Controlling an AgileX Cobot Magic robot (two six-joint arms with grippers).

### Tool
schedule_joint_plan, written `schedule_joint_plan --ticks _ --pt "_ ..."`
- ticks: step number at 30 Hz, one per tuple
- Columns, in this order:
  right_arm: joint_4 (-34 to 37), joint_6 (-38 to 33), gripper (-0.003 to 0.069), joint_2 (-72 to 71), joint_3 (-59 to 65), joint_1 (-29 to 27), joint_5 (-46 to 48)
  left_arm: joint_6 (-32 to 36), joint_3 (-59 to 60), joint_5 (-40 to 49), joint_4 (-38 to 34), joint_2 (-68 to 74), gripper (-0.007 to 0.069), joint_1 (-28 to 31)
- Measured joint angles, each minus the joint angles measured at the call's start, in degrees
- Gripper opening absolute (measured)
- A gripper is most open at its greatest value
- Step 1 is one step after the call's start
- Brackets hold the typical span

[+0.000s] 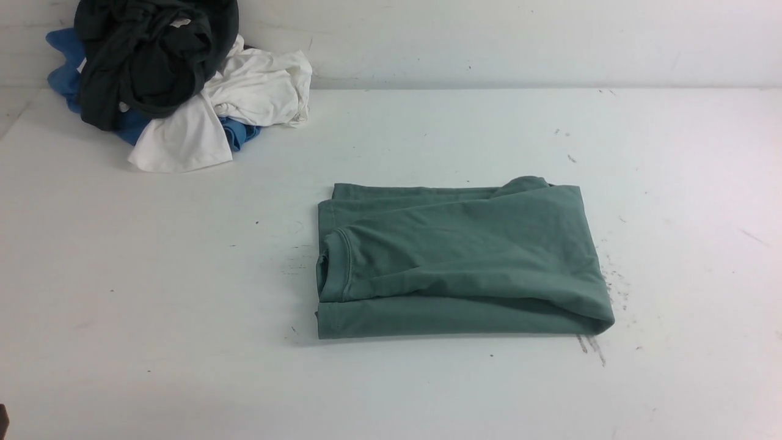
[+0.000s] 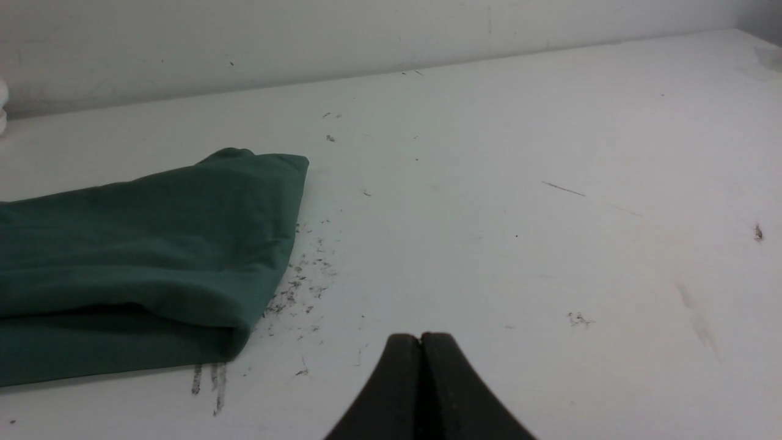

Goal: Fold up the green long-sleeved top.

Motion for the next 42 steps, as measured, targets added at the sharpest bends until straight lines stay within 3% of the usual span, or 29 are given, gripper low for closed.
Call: schedule_joint_plan --ticks 6,42 --pt "0.0 0.0 -0.0014 0.0 0.0 0.0 0.0 -2.72 0.05 4.33 0.43 0.0 -0.0007 0.0" --pt "0.0 0.0 -0.0014 0.0 0.0 0.0 0.0 -1.1 0.0 4.8 0.21 0.0 -0.0007 0.07"
